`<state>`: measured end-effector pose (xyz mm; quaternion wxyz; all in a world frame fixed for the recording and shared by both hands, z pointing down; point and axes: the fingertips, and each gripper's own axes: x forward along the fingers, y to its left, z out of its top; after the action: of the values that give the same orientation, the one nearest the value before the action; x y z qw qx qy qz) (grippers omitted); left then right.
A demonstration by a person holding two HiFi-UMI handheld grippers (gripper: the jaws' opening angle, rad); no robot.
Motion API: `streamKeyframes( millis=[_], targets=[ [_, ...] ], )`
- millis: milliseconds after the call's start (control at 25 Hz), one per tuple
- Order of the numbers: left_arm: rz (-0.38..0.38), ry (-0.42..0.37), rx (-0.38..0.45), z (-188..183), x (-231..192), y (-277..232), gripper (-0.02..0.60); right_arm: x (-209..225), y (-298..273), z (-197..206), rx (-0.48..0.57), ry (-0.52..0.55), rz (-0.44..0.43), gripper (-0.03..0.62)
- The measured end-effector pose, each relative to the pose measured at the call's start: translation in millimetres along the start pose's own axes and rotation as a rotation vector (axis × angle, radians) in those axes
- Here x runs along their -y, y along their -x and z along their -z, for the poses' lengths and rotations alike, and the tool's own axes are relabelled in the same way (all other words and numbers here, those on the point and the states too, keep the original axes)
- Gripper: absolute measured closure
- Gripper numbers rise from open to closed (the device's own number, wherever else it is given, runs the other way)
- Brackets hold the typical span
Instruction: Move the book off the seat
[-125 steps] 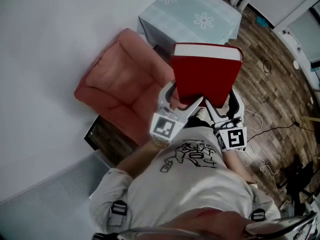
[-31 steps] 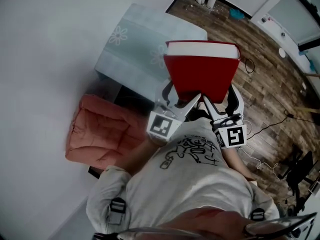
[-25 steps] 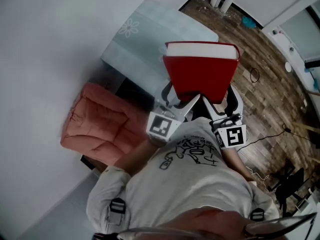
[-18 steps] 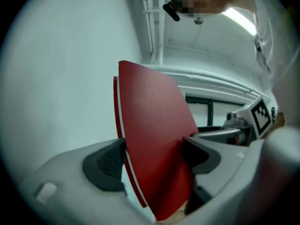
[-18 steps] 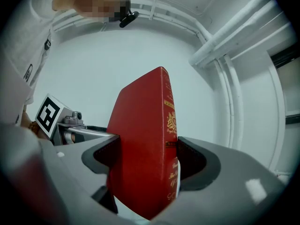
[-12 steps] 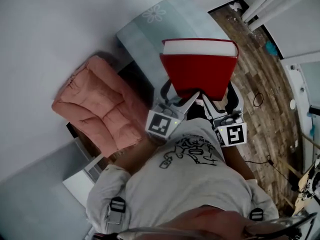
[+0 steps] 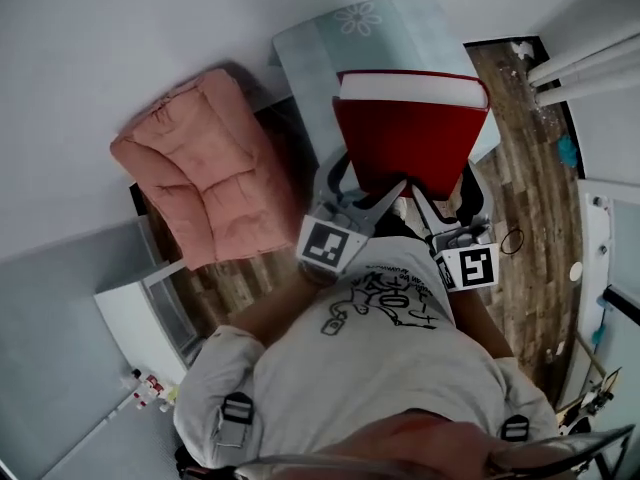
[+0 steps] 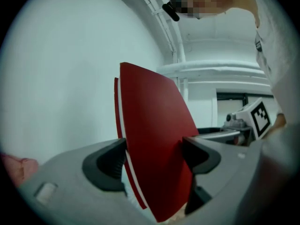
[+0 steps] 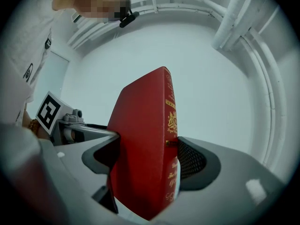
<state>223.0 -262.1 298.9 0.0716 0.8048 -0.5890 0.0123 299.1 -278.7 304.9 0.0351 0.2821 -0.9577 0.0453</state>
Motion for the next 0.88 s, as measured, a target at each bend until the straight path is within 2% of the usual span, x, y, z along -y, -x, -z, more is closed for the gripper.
streamKeyframes(
  millis=[400,640,880],
  targets=[
    [-0.244,0.005,0.032,-6.4,-30.5,19.6,0.216,-14.3,-37.7,-0.8,-0.032,0.016,-0.235,0.210],
    [-0.389,0.032,0.030,2.4,-48.9,37.2,0.215,-32.4,-61.5,2.2,-0.037,0.025,-0.382,0.210],
    [-0.471,0.046,0.038,10.0,-50.4,57.7,0.215,-50.9,-63.1,10.1,-0.053,0.039,-0.472,0.212]
  ],
)
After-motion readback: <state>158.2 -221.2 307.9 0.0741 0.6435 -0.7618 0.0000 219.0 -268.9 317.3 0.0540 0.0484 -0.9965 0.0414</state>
